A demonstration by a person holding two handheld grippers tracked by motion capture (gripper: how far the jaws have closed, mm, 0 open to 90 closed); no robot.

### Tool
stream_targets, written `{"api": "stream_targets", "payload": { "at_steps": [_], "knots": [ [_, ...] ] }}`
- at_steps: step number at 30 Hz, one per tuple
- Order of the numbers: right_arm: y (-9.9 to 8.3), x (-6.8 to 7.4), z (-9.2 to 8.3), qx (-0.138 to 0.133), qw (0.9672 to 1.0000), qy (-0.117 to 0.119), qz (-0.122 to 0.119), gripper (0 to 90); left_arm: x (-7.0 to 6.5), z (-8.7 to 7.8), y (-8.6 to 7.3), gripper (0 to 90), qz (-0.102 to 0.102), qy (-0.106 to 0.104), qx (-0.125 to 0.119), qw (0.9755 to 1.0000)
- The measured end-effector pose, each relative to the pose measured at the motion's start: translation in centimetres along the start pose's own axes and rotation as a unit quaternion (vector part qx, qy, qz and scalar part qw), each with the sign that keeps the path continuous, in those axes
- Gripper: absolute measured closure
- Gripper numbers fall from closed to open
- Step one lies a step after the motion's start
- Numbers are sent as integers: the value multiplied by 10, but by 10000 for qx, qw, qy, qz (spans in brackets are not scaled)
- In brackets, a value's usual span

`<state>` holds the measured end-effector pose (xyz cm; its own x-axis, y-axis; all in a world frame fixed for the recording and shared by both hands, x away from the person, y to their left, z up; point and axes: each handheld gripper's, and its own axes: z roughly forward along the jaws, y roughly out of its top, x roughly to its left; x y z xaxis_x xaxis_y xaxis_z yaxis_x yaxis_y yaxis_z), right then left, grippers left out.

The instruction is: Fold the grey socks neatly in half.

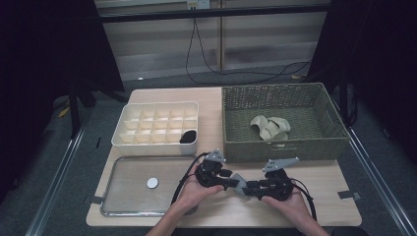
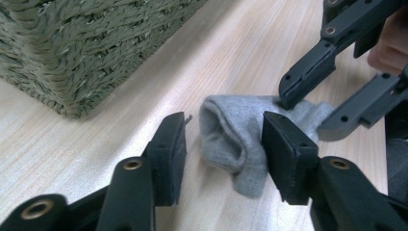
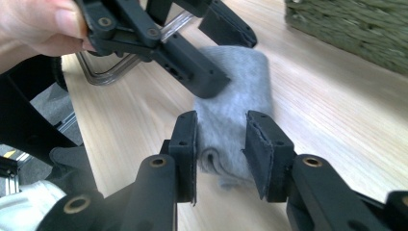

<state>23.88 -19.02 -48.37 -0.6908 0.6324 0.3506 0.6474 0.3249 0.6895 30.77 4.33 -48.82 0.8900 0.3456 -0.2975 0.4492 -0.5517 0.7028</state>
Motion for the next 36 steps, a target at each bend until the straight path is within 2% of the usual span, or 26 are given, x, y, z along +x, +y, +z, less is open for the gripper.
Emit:
{"api": "stream_targets", "payload": {
  "at_steps": [3,9,10,11,14,17,20,21,23,24,25,26,29,30,32,34,36],
  "knots": [
    [-2,1,-3,18,9999,-98,85,679,-1,1,0,507,7,-47,24,10000],
    [-6,2,-5,99,9997,-212,28,755,-2,3,0,465,12,-99,79,9999],
    [-6,2,-4,131,9996,-231,26,759,-2,3,1,456,14,-82,119,9999],
    [-6,1,-4,157,9996,-246,6,761,-2,5,0,446,-21,-103,35,9999],
    [-6,4,-4,233,9990,-369,-75,761,0,7,2,379,39,-21,219,9998],
    [-8,4,-4,215,9991,-378,-27,762,2,9,3,372,92,-71,281,9995],
    [-7,5,-4,279,9988,-404,-46,763,1,12,3,371,42,-125,247,9996],
    [-7,5,-5,320,9985,-426,-93,763,1,13,3,371,49,-162,264,9995],
    [-5,6,-6,490,9977,-465,15,764,0,16,4,371,60,-249,250,9994],
    [-5,7,-8,539,9970,-560,-2,764,1,18,3,371,73,-325,262,9991],
    [-6,8,-8,530,9969,-583,29,764,0,18,3,370,49,-251,302,9992],
    [-7,8,-9,513,9971,-566,39,764,0,18,3,365,34,-311,297,9991],
    [-8,7,-11,531,9969,-584,52,764,-2,19,4,364,119,-320,319,9989],
    [-8,7,-11,526,9969,-580,69,764,-3,21,3,365,69,-338,259,9991],
    [-10,7,-12,509,9969,-592,52,764,-3,21,4,364,137,-339,377,9986],
    [-14,6,-13,483,9972,-560,93,763,-4,23,4,357,95,-397,306,9987],
    [-18,4,-14,472,9976,-490,136,763,-5,25,5,341,159,-428,309,9985]
  ]
}}
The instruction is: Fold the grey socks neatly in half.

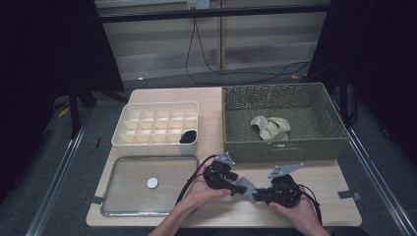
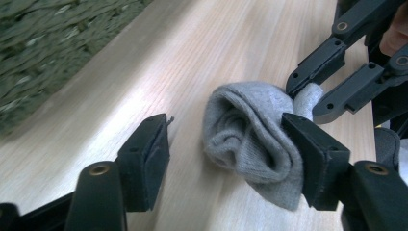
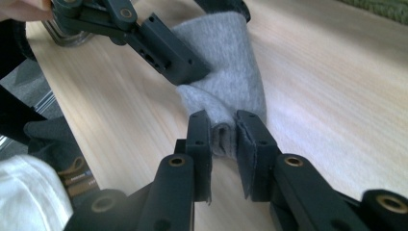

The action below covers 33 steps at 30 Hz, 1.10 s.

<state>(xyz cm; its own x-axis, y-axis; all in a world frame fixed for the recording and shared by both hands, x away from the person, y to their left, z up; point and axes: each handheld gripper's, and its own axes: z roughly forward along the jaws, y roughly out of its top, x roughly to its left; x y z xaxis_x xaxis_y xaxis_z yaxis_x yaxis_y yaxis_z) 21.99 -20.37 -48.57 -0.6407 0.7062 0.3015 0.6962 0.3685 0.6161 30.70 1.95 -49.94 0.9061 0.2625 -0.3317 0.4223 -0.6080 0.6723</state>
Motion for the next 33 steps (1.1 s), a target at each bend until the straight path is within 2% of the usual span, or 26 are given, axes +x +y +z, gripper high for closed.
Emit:
{"api": "stream_targets", "payload": {
  "at_steps": [2,3,6,8,9,11,16,19,21,22,23,24,25,28,31,33],
  "knots": [
    [-2,0,-1,13,10000,-3,26,762,-1,2,1,341,14,-45,-25,10000],
    [-4,0,-1,21,10000,-14,-10,762,-2,1,1,341,58,-62,64,9999],
    [-6,0,-1,26,10000,-30,-9,761,-2,2,2,350,90,-109,104,9998],
    [-6,-1,-1,36,10000,-11,-17,760,-1,3,2,359,102,-173,35,9998],
    [-5,-1,-1,50,10000,-4,-25,760,-2,3,2,364,83,-130,95,9998],
    [-5,-1,-1,70,10000,-19,-58,760,-2,5,1,400,48,-335,-7,9994],
    [-5,-2,0,50,10000,-7,-51,757,-2,5,0,440,27,-474,39,9989],
    [-5,-3,2,-13,10000,-8,-60,754,-3,4,1,446,-16,-522,92,9986],
    [-6,-2,3,-37,10000,-13,-36,751,-5,4,2,447,-11,-651,252,9976],
    [-6,-3,4,-28,10000,-31,-29,750,-7,5,2,447,20,-659,297,9974],
    [-6,-3,5,-25,10000,-26,-40,749,-10,5,3,457,153,-559,370,9976],
    [-5,-4,6,-21,10000,-8,-3,748,-11,5,4,470,189,-486,434,9977],
    [-4,-5,6,-19,10000,22,11,748,-12,6,3,484,21,-522,325,9981],
    [-4,-5,6,1,10000,-10,-22,746,-4,4,0,541,-212,-778,229,9965],
    [-4,-4,6,10,10000,-33,-50,743,0,3,-1,571,-353,-887,157,9953],
    [-5,-5,7,-12,10000,-3,-63,742,1,2,-1,583,-326,-942,93,9950]
  ]
}}
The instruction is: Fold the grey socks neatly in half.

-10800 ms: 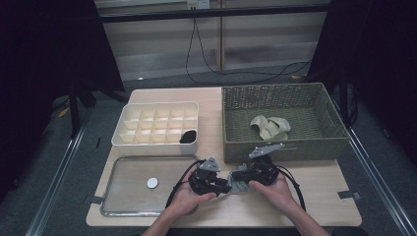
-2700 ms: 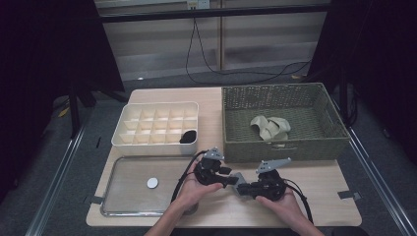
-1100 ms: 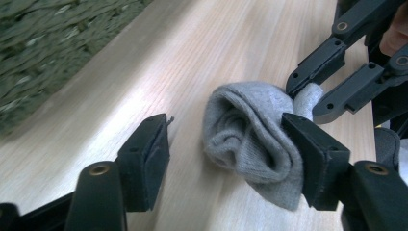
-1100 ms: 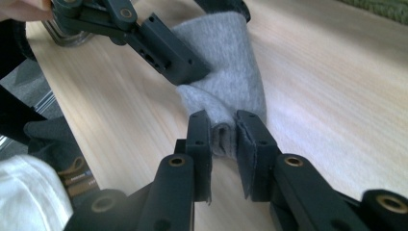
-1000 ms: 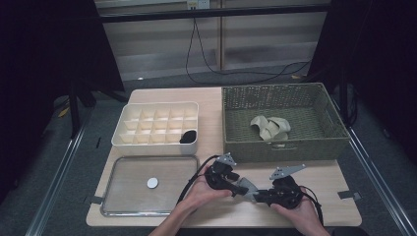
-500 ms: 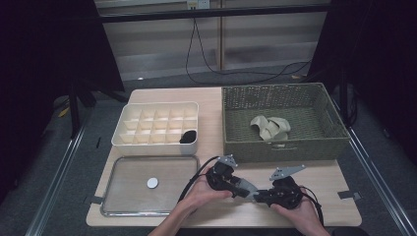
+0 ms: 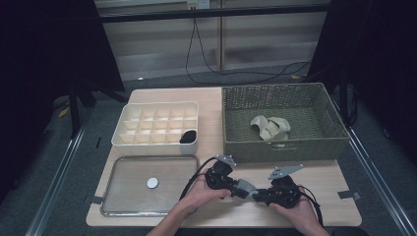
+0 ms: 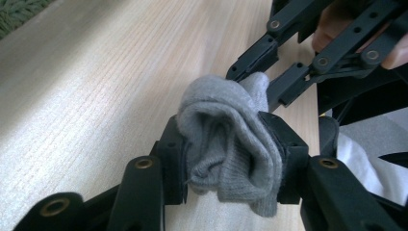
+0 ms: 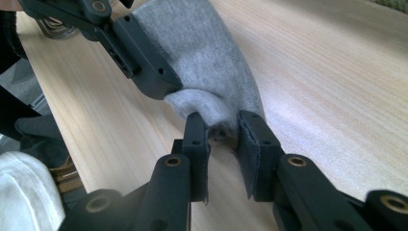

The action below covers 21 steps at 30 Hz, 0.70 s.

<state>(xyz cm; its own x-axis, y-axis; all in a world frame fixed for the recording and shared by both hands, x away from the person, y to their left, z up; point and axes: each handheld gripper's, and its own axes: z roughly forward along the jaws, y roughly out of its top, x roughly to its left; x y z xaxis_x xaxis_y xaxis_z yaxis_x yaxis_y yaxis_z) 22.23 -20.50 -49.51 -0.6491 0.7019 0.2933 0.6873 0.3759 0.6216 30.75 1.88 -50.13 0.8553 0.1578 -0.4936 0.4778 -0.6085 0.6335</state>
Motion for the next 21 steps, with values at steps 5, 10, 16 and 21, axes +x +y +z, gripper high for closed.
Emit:
{"api": "stream_targets", "payload": {
  "at_steps": [5,10,16,21],
  "knots": [
    [0,1,2,-99,9999,-63,1,731,-2,-6,3,643,-1,135,-93,9999],
    [0,0,2,-141,9999,-26,28,673,0,-10,5,650,-7,249,-1,9997],
    [2,0,-2,-366,9991,187,40,629,3,-19,4,649,-82,385,-80,9992],
    [1,1,-12,-606,9979,239,34,619,1,-25,4,649,-33,579,14,9983]
  ]
}}
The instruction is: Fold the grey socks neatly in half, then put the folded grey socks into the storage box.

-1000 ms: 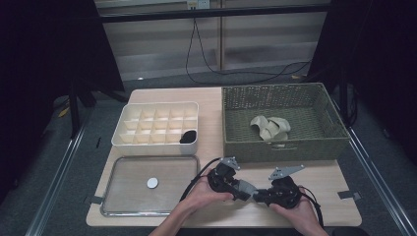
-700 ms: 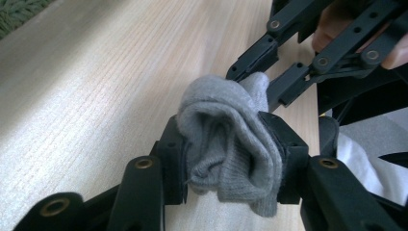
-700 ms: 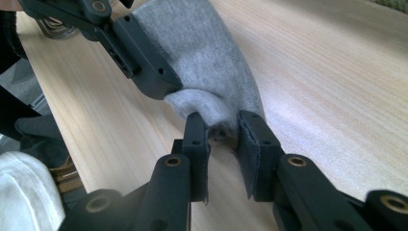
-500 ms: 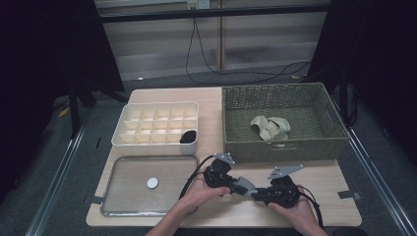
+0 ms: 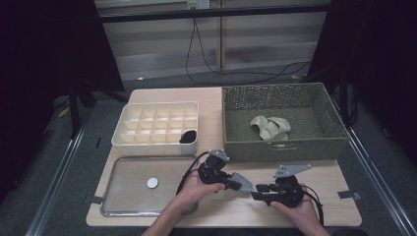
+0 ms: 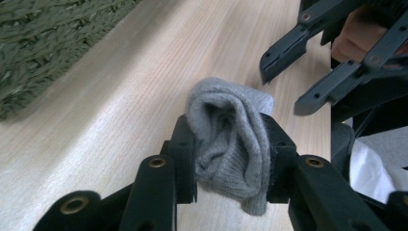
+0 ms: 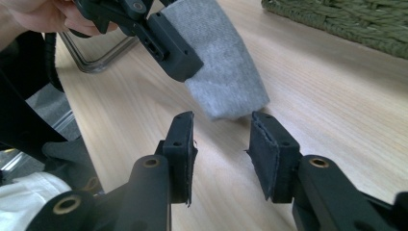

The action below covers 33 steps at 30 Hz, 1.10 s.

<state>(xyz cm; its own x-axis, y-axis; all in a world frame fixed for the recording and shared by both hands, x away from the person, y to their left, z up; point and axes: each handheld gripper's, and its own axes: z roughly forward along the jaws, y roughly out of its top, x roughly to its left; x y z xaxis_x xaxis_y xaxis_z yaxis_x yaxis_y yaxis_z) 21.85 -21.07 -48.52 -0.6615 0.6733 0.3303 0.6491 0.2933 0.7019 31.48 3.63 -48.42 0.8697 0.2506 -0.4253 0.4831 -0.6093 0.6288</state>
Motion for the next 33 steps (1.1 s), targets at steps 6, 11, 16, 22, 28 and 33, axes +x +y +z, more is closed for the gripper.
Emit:
{"api": "stream_targets", "payload": {
  "at_steps": [6,11,16,22,28,33],
  "knots": [
    [0,-3,-4,-53,10000,46,36,593,-3,-7,-1,649,-31,66,18,10000],
    [1,-1,-4,-47,10000,50,12,576,-3,-20,-2,648,-2,107,-29,9999],
    [2,-1,-4,-68,10000,42,9,565,-3,-37,-4,648,-62,141,-212,9997],
    [4,-4,-4,-88,10000,30,31,553,5,-50,-10,648,-132,283,-140,9994],
    [4,-4,-3,-98,9999,16,65,543,8,-64,-15,648,-166,361,-141,9991],
    [2,-3,-6,-109,9999,-5,12,539,10,-78,-19,648,-257,439,-267,9983]
  ]
}}
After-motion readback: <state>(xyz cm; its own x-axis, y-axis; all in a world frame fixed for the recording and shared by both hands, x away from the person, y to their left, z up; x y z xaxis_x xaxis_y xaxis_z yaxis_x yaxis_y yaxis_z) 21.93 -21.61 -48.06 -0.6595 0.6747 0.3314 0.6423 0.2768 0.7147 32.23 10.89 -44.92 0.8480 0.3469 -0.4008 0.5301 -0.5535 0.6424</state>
